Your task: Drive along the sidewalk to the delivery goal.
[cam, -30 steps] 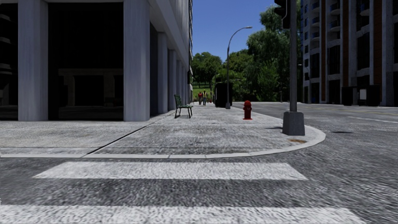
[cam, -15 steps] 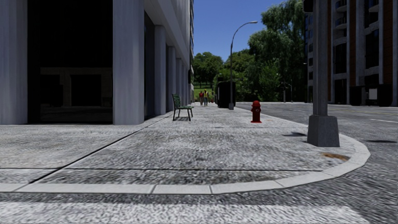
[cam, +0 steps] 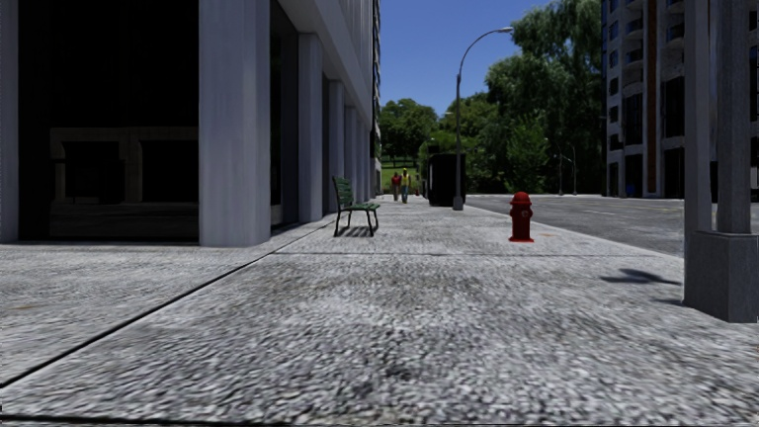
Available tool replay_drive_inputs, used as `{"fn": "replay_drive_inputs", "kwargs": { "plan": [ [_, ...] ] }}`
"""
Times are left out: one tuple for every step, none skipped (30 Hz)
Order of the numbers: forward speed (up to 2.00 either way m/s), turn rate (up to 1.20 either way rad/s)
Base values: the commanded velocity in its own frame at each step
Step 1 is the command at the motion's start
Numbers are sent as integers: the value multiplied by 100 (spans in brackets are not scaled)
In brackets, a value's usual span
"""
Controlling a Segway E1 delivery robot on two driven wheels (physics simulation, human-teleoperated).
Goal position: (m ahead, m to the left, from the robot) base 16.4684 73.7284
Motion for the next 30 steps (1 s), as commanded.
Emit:
{"fn": "replay_drive_inputs", "kwargs": {
  "plan": [
    [154,22],
    [154,22],
    [154,22],
    [154,22],
    [154,24],
    [154,31],
    [153,35],
    [153,36],
    [151,36],
    [142,36],
    [142,36],
    [135,37],
    [134,37],
    [134,38],
    [134,39],
    [134,43],
    [134,45],
    [134,46],
    [134,46],
    [134,46],
    [134,47],
    [134,47],
    [134,47],
    [134,47],
    [134,47],
    [134,49],
    [134,55],
    [134,58],
    [134,58],
    [134,59]
  ]
}}
